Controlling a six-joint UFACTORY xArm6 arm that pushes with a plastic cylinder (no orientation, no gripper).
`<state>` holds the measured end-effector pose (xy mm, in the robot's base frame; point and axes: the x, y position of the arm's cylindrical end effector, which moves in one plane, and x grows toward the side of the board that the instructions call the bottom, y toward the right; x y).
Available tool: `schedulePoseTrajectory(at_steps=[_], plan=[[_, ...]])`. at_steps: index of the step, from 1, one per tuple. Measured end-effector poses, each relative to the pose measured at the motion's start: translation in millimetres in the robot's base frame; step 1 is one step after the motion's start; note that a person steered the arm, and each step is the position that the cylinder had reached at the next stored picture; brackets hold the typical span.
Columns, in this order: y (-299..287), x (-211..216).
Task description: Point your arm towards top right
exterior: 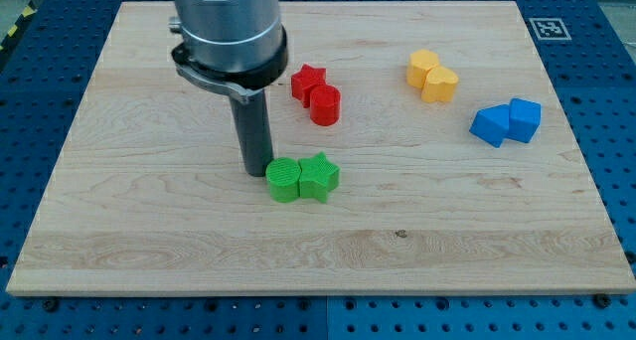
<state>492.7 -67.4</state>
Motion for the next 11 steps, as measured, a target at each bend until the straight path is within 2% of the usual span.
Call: schedulePoseTrajectory(at_steps=[1,3,5,6,8,9,10,11], plan=[[-15,-19],[-53,-137],[1,-237],[77,-257],[275,-248],[309,-198],[309,-140],[310,-133]])
